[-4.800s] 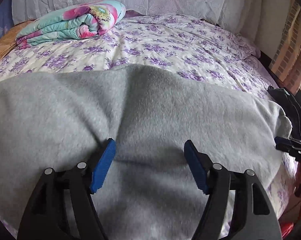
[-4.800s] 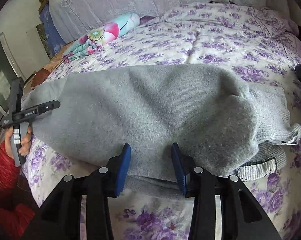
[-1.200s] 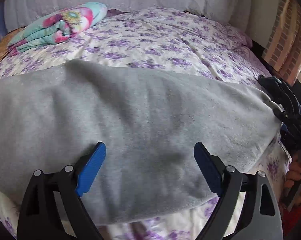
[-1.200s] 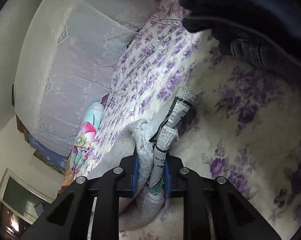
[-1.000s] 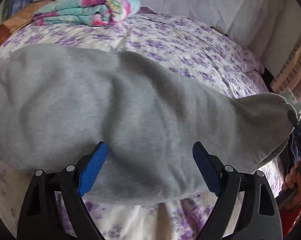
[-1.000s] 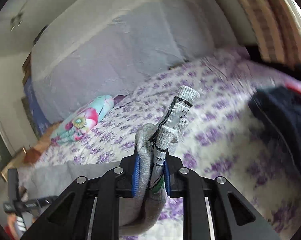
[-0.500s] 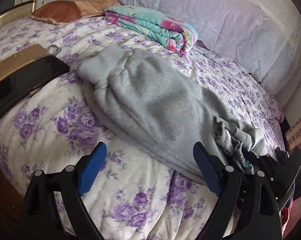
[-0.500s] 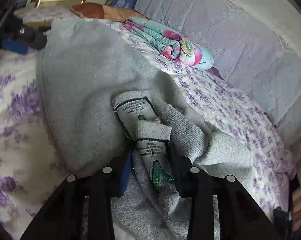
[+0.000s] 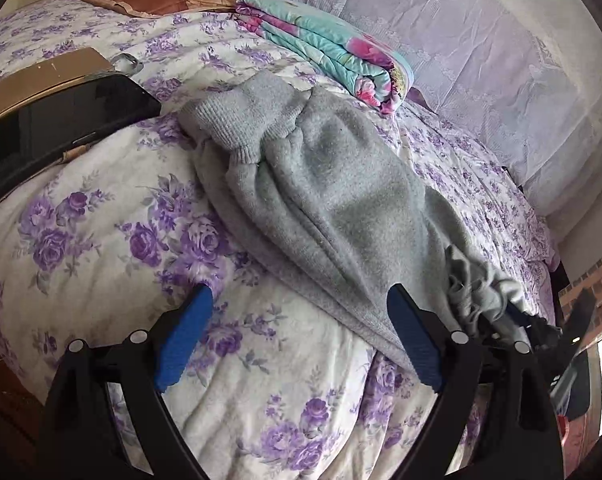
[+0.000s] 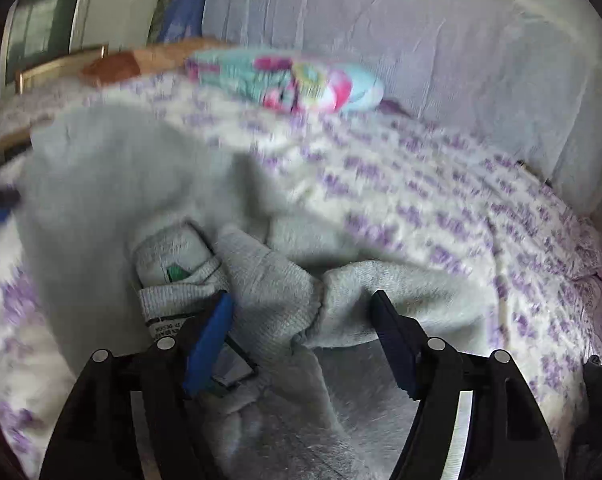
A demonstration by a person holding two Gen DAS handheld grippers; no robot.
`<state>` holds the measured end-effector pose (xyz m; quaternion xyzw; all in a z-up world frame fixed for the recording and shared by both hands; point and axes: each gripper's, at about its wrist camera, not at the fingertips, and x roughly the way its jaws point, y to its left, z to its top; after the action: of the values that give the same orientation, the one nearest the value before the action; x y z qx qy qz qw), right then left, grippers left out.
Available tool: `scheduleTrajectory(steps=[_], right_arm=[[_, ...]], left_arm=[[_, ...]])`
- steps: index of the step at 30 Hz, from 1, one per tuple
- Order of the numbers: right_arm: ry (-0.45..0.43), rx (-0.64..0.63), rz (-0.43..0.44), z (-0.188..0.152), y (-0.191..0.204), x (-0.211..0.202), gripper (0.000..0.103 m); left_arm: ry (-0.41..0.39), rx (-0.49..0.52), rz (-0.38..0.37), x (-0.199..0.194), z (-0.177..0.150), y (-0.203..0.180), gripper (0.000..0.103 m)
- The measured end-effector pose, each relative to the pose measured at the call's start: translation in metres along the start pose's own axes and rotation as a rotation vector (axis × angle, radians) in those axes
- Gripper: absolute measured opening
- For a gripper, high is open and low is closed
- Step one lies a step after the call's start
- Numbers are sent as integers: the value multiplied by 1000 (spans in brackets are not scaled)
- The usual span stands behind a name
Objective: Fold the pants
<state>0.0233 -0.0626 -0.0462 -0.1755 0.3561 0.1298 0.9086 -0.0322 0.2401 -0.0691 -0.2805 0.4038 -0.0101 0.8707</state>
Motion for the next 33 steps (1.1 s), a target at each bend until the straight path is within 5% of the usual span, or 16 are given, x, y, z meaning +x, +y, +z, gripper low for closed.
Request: scheduleTrajectory(steps=[3,8,11,18,19,22,26,31,33], right_arm=[[-3,63,74,2,-15,-9,74],[-139,164,98,-2,-30,-45,78],[48,70,95,-12,-17,-5,89],[-128,169,69,-11,-33,-45,90],[-126,173,68,-12,-35,-46,90],[60,81,76,-22,-23,-6,100],[29,124,117,-25,-29,-10,100],[-145,175,77,-22,-42,-54,99],[-99,151,23,-20,-44,-50,99]], left_arm=[[18,-46,-46,7,14,7,90],[9,-91,-78,22,36,17,90],[-4,-123,-97,28,44,21,90],[-25,-128,-114,38,54,22,89],[-29,-124,-108,39,55,22,86],[-46,-133,-85,41,56,26,68],[-56,-177,-101,38,57,38,41],[-56,-180,-129,28,58,39,32],[-71,-158,-122,22,59,32,30]])
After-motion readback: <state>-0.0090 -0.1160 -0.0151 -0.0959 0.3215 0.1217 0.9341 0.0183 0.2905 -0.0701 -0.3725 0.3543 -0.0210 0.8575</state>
